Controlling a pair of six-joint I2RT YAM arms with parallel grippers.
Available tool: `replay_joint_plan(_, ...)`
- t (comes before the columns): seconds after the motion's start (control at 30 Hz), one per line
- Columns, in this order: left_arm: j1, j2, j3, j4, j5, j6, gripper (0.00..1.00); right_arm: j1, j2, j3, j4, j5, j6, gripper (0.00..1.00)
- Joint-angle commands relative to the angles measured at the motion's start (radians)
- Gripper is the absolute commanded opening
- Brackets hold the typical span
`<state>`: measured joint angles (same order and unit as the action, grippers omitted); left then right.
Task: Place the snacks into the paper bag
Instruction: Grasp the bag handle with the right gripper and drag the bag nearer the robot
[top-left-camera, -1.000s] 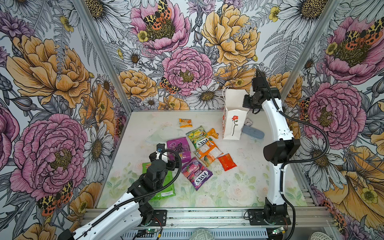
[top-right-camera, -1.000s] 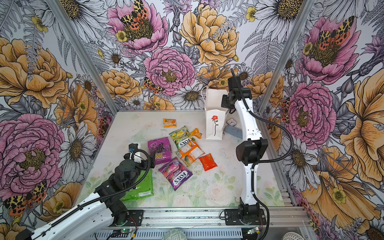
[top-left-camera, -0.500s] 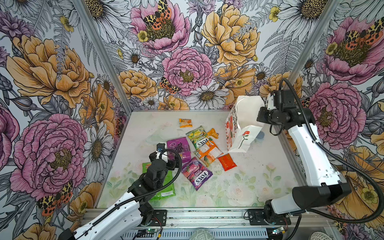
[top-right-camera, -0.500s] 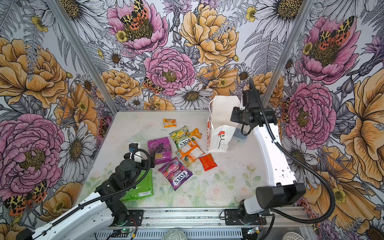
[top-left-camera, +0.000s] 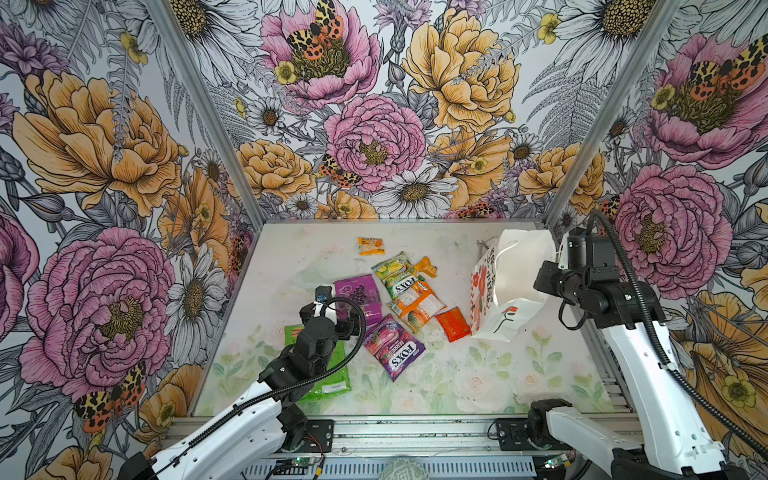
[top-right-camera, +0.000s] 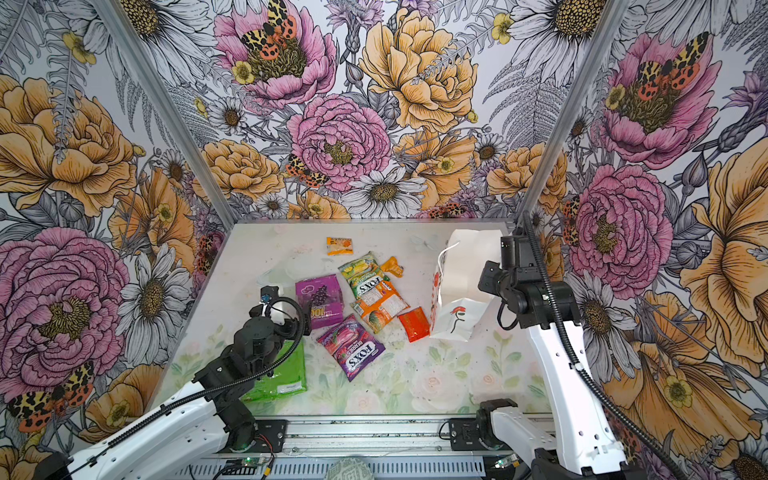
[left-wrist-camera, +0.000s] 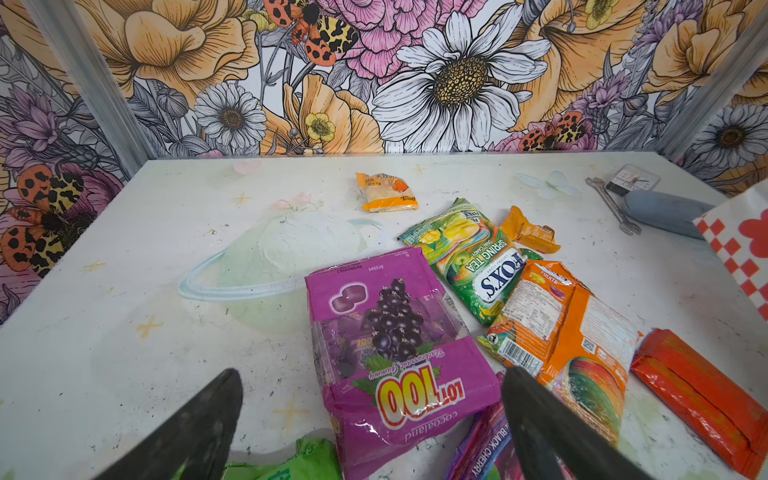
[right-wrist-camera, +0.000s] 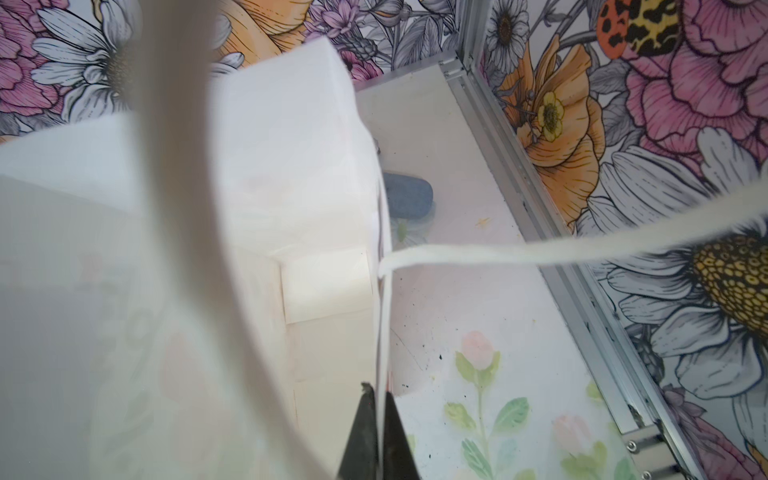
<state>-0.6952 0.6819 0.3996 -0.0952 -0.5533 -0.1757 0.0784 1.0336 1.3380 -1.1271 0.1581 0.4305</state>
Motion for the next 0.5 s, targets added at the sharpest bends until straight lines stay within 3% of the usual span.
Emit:
replay_joint_plan(0.0,0.011,-0.001,-0.015,0.033,0.009,-0.004,0.99,-0.005,0.000,-0.046,-0.026,0.009,0.013,0.00)
replay_joint_plan(0.27,0.011,-0.002,-0.015,0.032,0.009,-0.006,0.99,-0.005,0.061,-0.111,-0.039,-0.061,-0.018,0.00)
replay_joint_plan(0.47,0.011,-0.004,-0.015,0.032,0.003,-0.004,0.99,0.013,0.079,-0.122,-0.015,-0.195,-0.020,0.00)
